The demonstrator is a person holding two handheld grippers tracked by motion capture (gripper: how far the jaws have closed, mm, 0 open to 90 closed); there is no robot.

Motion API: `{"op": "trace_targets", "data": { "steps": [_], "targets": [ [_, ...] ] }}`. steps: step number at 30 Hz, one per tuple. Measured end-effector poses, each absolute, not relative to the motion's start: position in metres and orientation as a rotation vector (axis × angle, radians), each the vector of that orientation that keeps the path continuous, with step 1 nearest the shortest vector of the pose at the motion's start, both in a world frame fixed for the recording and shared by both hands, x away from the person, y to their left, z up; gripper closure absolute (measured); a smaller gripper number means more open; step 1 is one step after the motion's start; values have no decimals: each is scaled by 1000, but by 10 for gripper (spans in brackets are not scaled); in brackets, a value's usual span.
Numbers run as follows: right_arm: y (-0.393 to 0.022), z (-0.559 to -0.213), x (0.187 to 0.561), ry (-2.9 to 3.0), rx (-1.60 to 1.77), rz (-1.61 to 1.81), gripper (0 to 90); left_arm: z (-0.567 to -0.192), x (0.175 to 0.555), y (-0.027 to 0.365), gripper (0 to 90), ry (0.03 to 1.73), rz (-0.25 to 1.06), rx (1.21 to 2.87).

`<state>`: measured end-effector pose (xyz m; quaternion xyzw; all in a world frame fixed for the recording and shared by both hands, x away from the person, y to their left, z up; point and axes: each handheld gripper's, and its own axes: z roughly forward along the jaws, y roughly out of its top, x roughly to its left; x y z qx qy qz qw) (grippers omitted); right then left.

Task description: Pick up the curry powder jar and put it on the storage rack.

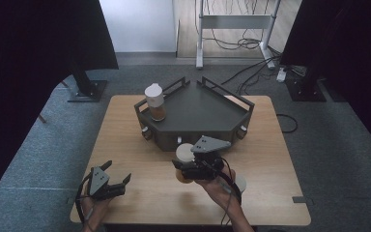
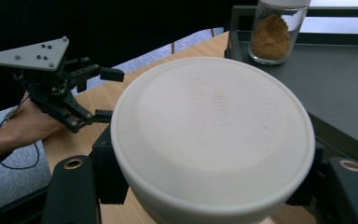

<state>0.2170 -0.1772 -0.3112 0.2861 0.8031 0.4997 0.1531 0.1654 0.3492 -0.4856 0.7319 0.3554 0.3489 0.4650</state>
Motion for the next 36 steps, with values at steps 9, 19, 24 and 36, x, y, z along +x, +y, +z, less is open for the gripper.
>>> {"op": "trace_targets", "data": {
  "steps": [9,19,24,36],
  "targets": [
    [-175,-302,228,2292,831,1415,333,-486,165,350,113,872,858,1797],
    [-175,-291,234,2283,839,1406,333,-486,166,349,113,870,856,1799],
    [-174,-285,238,2272,837,1393,333,-486,166,349,113,872,856,1799],
    [-172,-274,249,2257,844,1390,333,-486,166,351,113,875,857,1795]
  ]
}}
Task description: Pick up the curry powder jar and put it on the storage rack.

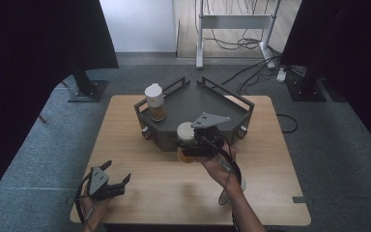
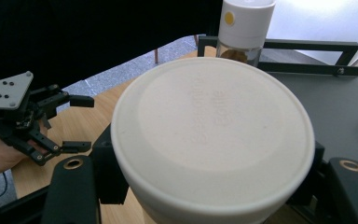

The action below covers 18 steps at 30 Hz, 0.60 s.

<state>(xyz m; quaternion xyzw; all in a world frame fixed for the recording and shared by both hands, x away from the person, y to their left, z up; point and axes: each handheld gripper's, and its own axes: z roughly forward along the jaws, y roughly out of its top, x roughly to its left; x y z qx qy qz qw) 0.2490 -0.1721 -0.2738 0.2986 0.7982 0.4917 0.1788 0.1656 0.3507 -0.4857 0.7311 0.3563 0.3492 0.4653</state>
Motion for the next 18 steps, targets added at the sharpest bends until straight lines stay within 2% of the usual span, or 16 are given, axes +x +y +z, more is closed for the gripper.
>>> {"op": "trace_targets", "data": {
  "steps": [18],
  "targets": [
    [-166,-249,272,2219,836,1387,333,-486,166,352,113,875,856,1795]
  ]
}}
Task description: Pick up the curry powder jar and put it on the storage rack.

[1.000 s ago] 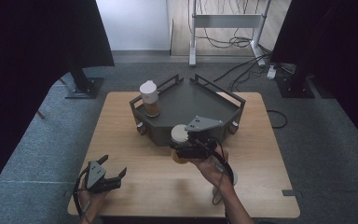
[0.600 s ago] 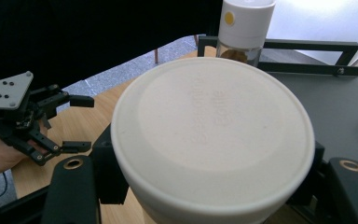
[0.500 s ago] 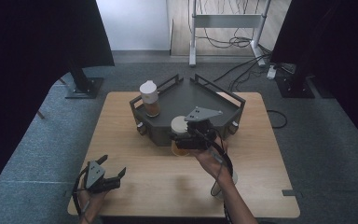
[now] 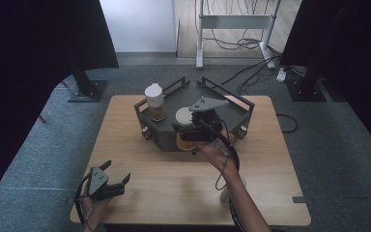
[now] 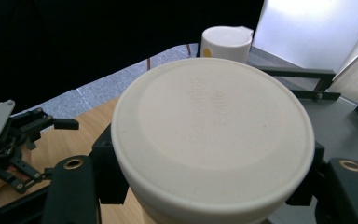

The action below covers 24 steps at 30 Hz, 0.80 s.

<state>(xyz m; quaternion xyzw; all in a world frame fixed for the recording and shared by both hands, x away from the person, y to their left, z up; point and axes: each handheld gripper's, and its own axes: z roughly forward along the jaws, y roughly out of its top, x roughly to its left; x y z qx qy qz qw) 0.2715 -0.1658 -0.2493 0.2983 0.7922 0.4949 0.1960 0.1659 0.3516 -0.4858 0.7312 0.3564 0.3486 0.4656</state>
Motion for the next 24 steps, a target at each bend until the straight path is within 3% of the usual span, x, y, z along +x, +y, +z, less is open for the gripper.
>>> {"op": "trace_targets", "data": {
  "steps": [24],
  "targets": [
    [-162,-238,316,2190,865,1344,333,-486,166,354,113,876,857,1794]
  ]
}}
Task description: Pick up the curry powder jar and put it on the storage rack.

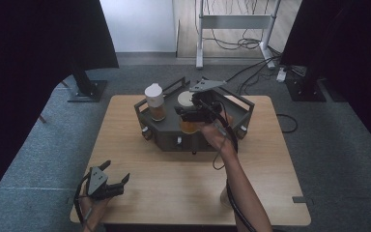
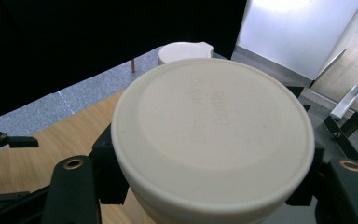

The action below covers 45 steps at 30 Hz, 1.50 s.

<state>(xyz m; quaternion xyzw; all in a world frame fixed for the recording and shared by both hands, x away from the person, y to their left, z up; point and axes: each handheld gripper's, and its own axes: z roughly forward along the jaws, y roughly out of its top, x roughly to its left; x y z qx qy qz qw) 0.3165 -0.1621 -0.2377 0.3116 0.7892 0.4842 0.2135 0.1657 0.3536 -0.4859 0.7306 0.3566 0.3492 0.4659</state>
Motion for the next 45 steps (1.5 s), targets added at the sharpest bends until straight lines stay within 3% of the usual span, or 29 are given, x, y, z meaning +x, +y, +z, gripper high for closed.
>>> {"op": "trace_targets", "data": {
  "steps": [45],
  "targets": [
    [-147,-264,385,2158,953,1265,333,-486,167,353,113,857,864,1802]
  ]
}}
